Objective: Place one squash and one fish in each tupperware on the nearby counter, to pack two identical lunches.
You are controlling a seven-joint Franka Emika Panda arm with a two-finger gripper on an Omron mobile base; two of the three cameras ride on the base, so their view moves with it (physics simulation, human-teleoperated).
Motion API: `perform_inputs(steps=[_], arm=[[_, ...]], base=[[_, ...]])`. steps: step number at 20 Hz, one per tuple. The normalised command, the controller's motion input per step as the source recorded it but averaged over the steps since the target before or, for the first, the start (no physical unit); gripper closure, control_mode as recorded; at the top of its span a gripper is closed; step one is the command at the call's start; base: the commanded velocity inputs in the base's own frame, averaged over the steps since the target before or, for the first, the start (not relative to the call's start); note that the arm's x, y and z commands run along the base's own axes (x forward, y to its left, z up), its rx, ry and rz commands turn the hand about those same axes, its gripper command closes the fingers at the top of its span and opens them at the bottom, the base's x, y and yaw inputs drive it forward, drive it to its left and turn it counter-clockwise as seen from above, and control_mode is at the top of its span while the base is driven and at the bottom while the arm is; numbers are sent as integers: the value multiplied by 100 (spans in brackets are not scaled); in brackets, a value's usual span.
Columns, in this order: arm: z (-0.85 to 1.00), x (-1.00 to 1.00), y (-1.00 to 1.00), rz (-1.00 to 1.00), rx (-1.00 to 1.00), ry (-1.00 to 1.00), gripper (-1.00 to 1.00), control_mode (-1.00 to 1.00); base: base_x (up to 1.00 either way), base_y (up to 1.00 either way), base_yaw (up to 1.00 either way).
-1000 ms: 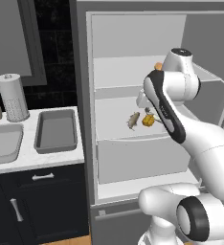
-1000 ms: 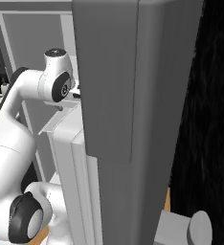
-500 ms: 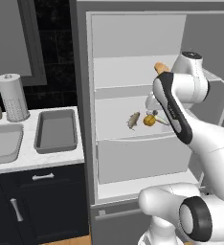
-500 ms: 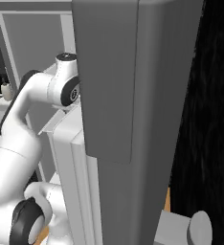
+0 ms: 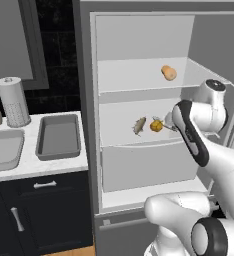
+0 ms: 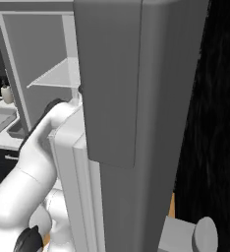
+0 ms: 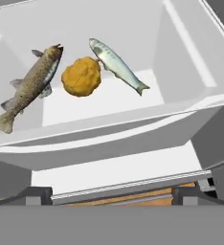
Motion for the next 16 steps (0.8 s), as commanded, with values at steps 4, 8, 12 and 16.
perform_inputs(steps=[4, 8, 12, 16], arm=[[-24, 82, 34, -16, 6, -22, -100, -100], [0, 94, 34, -20, 0, -3, -100, -100], [0, 66, 3, -18, 0, 0, -100, -100], [-3, 2, -11, 0, 0, 1, -100, -100]], base=[[0, 0, 0], [0, 0, 0], [0, 0, 0], [0, 0, 0]])
